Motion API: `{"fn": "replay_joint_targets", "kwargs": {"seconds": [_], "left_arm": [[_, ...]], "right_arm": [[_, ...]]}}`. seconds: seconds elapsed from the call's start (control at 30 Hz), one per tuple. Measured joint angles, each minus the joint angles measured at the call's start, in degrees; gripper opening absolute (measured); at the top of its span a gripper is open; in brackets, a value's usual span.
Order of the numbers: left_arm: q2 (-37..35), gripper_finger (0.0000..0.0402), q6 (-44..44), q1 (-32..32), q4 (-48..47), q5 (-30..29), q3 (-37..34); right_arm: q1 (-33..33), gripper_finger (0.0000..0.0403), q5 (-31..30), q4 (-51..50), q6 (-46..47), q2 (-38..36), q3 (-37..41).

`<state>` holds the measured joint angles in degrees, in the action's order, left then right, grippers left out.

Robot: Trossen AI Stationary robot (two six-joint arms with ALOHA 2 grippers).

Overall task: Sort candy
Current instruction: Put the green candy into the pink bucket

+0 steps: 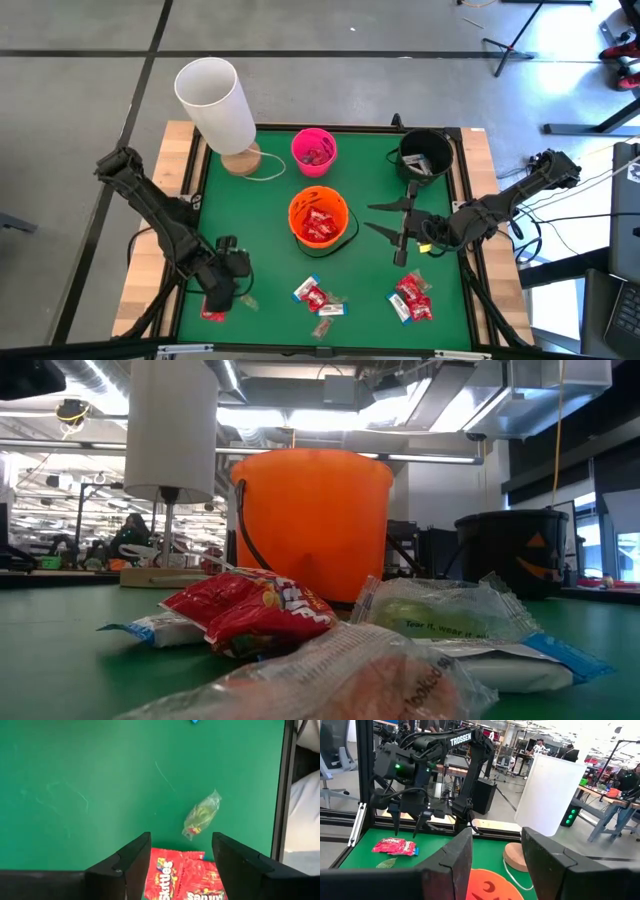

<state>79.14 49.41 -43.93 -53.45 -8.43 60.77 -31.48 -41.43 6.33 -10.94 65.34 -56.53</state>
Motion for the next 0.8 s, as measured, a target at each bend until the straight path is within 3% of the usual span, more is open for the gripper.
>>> {"fn": "replay_joint_targets", "kwargs": {"seconds": [0.3, 0.8], "left_arm": [[0.3, 0.0202, -6.09, -2.34, 0.42, 0.71, 0.02], [1.92, 0.0202, -7.85, -3.77, 0.09, 0.97, 0.04]], "right_arm": [[0.0, 0.0166, 0.96, -0.1, 0.09, 0.07, 0.0], [0.0, 0.0166, 2.05, -0.35, -0.48, 0.07, 0.0]]}}
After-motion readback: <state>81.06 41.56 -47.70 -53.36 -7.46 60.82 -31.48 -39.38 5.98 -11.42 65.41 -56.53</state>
